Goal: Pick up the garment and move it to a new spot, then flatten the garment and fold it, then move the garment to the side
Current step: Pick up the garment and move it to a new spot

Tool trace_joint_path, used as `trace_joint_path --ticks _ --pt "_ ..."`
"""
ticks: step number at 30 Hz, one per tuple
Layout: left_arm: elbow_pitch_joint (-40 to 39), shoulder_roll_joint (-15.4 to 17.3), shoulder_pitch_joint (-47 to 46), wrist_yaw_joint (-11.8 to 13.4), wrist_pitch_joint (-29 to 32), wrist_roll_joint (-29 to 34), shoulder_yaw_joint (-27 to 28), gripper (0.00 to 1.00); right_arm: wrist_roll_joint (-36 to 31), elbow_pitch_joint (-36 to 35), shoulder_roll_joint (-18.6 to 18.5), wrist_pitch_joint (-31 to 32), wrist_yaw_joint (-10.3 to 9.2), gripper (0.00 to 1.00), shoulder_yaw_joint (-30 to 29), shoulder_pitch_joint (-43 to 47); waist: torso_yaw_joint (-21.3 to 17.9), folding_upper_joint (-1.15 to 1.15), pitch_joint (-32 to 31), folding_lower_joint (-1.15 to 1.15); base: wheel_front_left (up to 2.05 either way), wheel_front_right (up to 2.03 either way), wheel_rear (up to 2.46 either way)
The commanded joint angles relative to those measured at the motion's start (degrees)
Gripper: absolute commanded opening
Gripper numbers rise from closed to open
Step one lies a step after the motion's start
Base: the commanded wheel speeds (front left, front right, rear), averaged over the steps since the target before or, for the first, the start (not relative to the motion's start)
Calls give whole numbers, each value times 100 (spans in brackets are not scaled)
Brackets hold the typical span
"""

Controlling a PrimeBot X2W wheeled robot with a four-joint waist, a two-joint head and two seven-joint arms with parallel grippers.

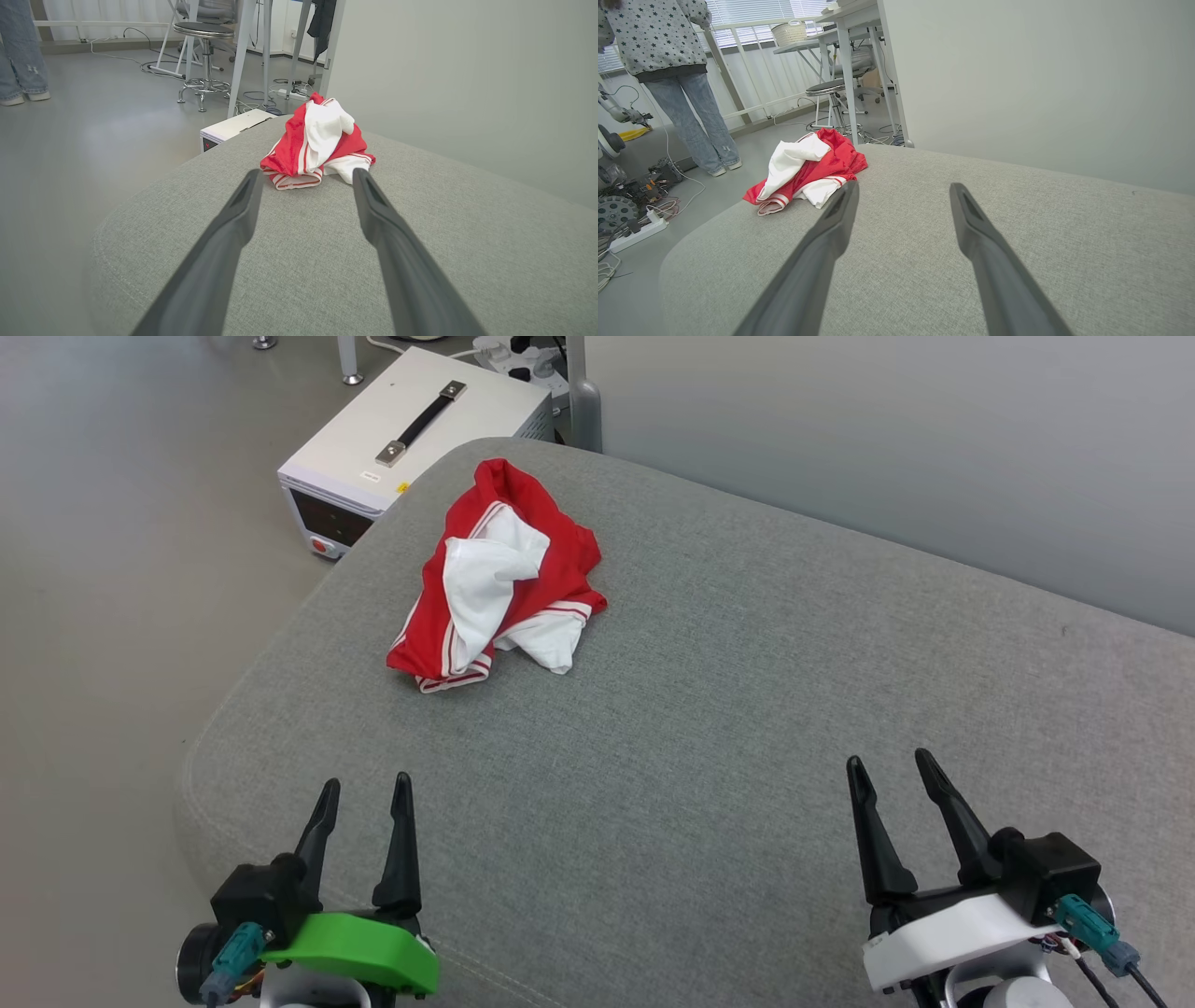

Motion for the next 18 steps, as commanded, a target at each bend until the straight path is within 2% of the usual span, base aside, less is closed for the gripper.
trace_joint_path --ticks 1,7,11,15,18 --pt "5 -25 26 10 -34 -74 33 100 -46 0 -19 -51 -5 100 2 -5 -67 0 76 0 0 0 0" --pt "252 5 -479 -133 -34 -48 143 100 -244 -123 -53 -51 -5 100 44 -177 -315 0 526 0 0 0 0" --pt "794 283 -1195 -220 -3 -180 160 100 -326 -275 -159 -45 -5 100 74 -320 -545 0 903 0 0 0 0" --pt "1337 848 -2216 -258 829 -480 17 100 -398 -547 -292 72 -5 100 89 -476 -793 0 1333 0 0 0 0" --pt "1613 1320 -2958 -265 1874 -923 -327 100 -437 -782 -368 179 -5 100 104 -582 -971 0 1613 0 0 0 0"
